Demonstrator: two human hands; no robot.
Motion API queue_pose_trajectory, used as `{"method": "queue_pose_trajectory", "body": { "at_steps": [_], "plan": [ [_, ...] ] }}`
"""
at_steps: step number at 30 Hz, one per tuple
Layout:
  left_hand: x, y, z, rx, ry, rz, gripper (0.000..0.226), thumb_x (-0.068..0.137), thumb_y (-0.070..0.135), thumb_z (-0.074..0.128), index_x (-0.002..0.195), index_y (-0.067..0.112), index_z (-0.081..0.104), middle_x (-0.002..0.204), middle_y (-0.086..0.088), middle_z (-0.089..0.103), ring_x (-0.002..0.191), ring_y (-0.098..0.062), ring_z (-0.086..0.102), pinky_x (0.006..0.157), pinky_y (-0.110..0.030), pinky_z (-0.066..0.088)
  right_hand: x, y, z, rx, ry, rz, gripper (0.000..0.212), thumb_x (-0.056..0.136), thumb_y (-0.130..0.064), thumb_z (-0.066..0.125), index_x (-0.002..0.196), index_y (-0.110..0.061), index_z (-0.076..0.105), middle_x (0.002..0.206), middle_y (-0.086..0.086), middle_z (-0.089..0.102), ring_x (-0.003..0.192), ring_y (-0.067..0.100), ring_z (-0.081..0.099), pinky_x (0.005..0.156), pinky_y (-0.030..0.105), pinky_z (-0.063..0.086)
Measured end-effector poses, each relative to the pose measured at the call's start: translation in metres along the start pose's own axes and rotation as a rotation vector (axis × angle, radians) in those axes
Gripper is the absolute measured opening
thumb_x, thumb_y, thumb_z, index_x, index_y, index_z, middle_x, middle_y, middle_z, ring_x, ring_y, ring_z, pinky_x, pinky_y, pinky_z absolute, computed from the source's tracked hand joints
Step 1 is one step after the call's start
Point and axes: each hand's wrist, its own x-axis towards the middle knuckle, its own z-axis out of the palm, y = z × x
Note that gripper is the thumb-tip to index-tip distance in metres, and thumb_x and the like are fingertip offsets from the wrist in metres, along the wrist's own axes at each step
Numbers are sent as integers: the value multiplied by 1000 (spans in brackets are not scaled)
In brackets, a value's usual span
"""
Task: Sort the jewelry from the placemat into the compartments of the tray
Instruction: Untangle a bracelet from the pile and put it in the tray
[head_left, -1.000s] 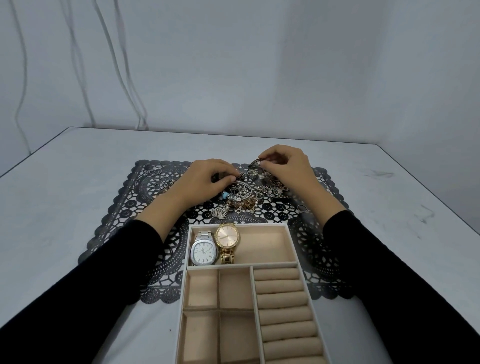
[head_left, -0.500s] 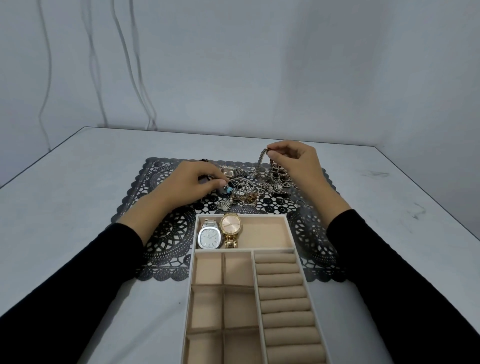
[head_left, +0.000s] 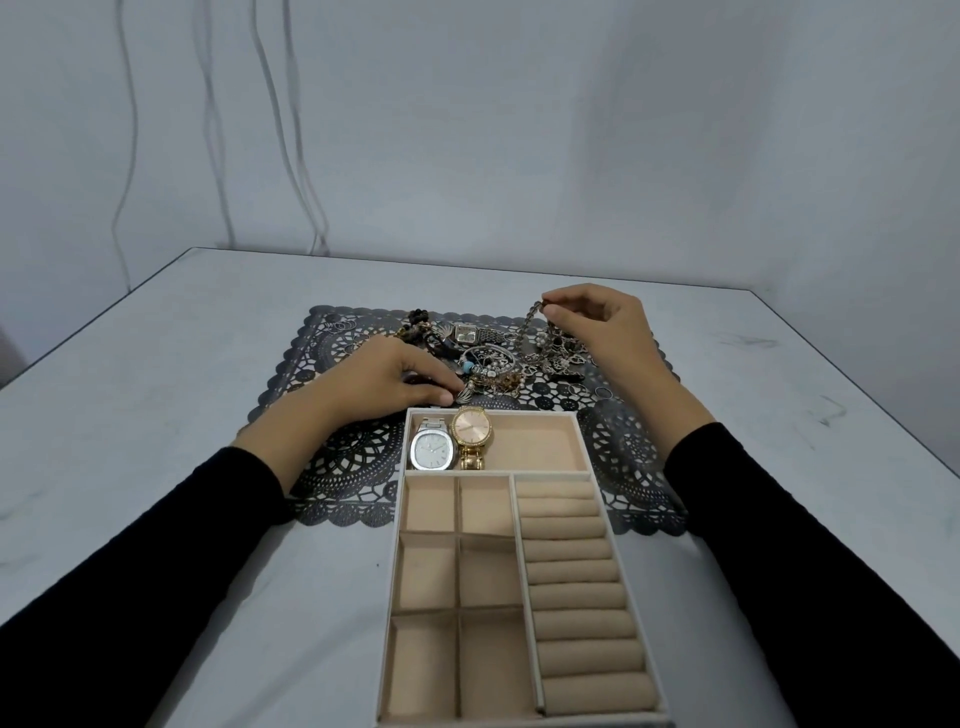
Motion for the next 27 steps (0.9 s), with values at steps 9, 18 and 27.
{"method": "queue_pose_trajectory", "body": {
  "at_steps": [9,18,27],
  "plan": [
    [2,-2,1,75,8,59,20,82,25,77,102,26,77,103,18,71,100,6,63,92,-22,50,1,2,0,-11,-8,8,16,82,-13,74,99,-13,74,94,3,74,88,9,67,85,19,53],
    [2,-3,4,-36,118,-25,14,88,27,71,101,24,73,100,12,74,97,-6,67,91,-37,53,1,3,-1,-8,-12,17,16,82,-13,74,98,-14,74,95,3,74,90,12,67,87,23,53],
    [11,-4,8,-86,336,-57,19,93,25,64,111,23,71,91,14,73,84,-7,69,76,-28,56,-1,1,3,-2,-29,19,15,82,-13,74,96,-15,73,91,0,74,85,7,67,83,19,53]
  ]
}}
